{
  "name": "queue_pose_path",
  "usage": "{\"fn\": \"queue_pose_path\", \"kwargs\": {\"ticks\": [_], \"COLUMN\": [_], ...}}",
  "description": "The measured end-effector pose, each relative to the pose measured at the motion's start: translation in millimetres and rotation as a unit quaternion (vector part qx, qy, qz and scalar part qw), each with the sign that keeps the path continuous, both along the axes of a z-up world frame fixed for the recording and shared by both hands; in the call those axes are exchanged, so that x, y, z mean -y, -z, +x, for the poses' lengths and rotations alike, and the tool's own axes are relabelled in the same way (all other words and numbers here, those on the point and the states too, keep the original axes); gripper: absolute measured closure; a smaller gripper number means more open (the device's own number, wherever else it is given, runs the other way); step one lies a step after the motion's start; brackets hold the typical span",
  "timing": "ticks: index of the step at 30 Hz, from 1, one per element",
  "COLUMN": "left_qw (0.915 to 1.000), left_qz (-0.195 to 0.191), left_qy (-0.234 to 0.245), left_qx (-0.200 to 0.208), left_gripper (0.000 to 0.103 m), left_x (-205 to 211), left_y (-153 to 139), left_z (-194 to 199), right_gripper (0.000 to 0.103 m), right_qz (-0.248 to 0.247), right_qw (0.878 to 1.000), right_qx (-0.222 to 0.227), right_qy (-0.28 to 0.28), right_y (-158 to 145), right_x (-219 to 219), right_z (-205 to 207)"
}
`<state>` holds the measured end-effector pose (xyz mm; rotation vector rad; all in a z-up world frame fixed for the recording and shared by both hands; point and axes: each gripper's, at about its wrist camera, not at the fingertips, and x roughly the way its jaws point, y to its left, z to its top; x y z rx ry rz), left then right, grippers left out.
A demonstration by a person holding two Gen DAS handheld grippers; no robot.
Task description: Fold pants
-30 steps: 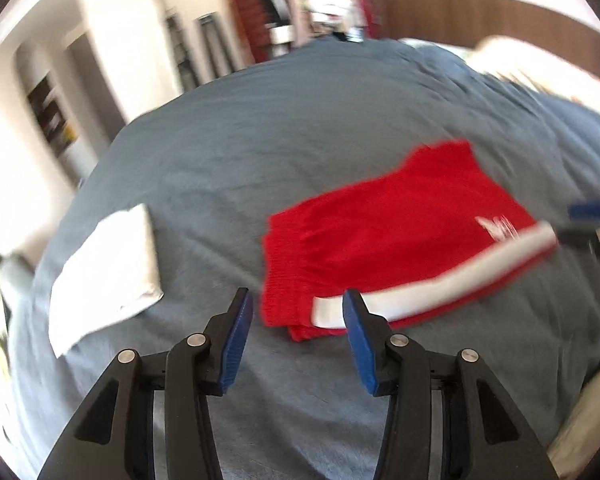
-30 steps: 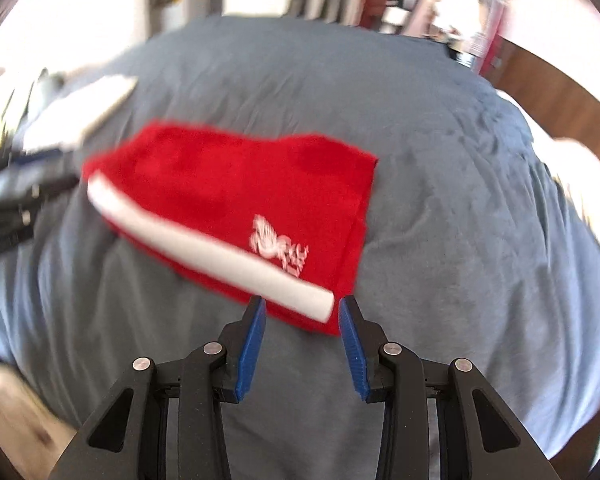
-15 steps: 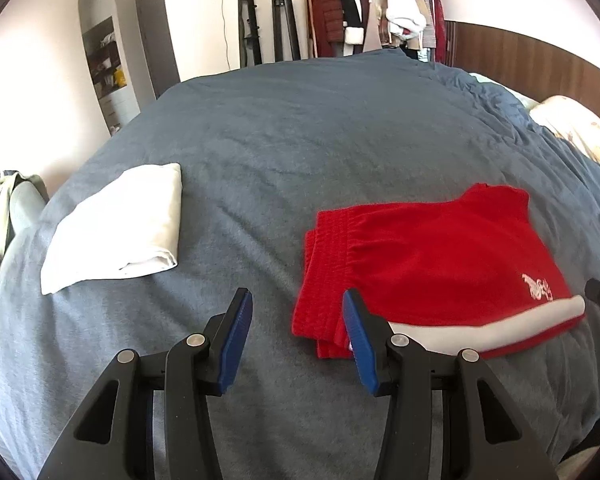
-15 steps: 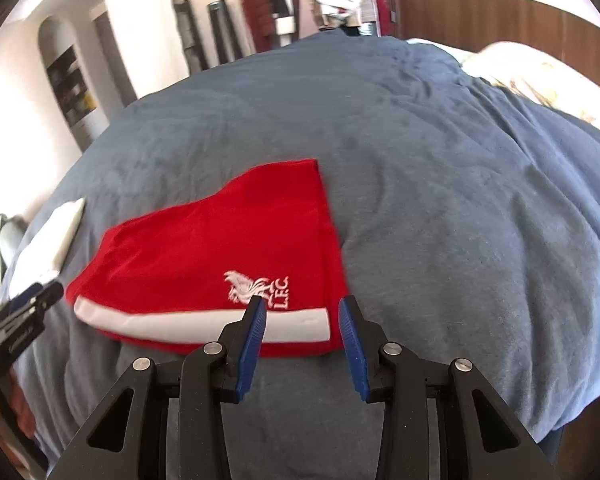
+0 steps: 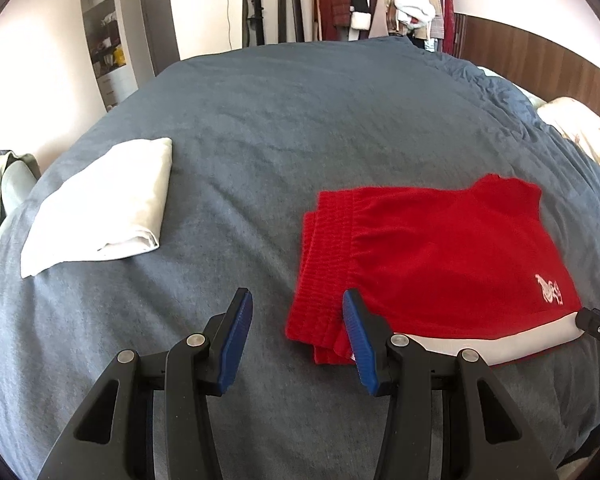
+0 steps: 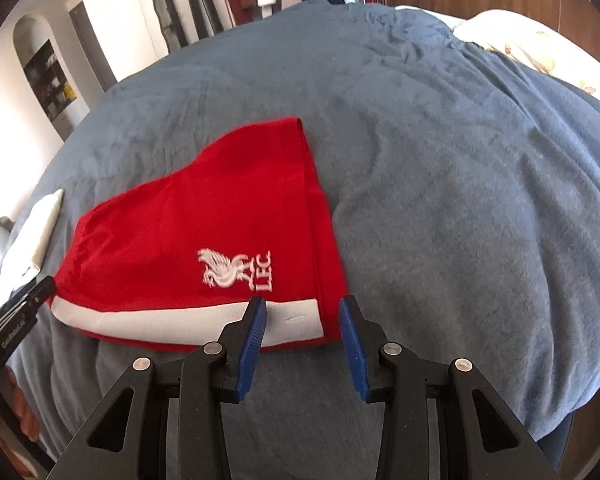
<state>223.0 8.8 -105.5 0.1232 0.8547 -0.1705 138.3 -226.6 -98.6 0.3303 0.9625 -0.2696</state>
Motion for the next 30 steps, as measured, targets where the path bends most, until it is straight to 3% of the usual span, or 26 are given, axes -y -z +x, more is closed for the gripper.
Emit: {"fn": "queue_pose_path", "kwargs": {"ticks": [14, 19, 30], "left_qw": [0.9988, 0.9976, 0.9986], "left_qz": [-0.022, -0.044, -0.033], "left_qy": [0.022, 0.024, 0.015], "left_qx": [-0.037, -0.048, -0.039], "left_gripper": [0.057, 0.065, 0.070], "left_x": [1.9, -0.4, 1.9], "left_y": [12.8, 15.2, 8.4], "left_z": [1.5, 3.3, -1.7], "right_gripper": [0.066, 0.069, 0.091], "right_qz": [0.022, 0.017, 0.017], "right_qw": [1.000, 1.000, 1.000], "right_qx": [-0.017, -0.019, -0.010], "right_qy": [-0.011, -0.019, -0.020], "right_y": [9.7, 9.0, 2.2], "right_x": [-1.9, -6.5, -5.5], "right_z": [-3.9, -1.6, -2.4]}}
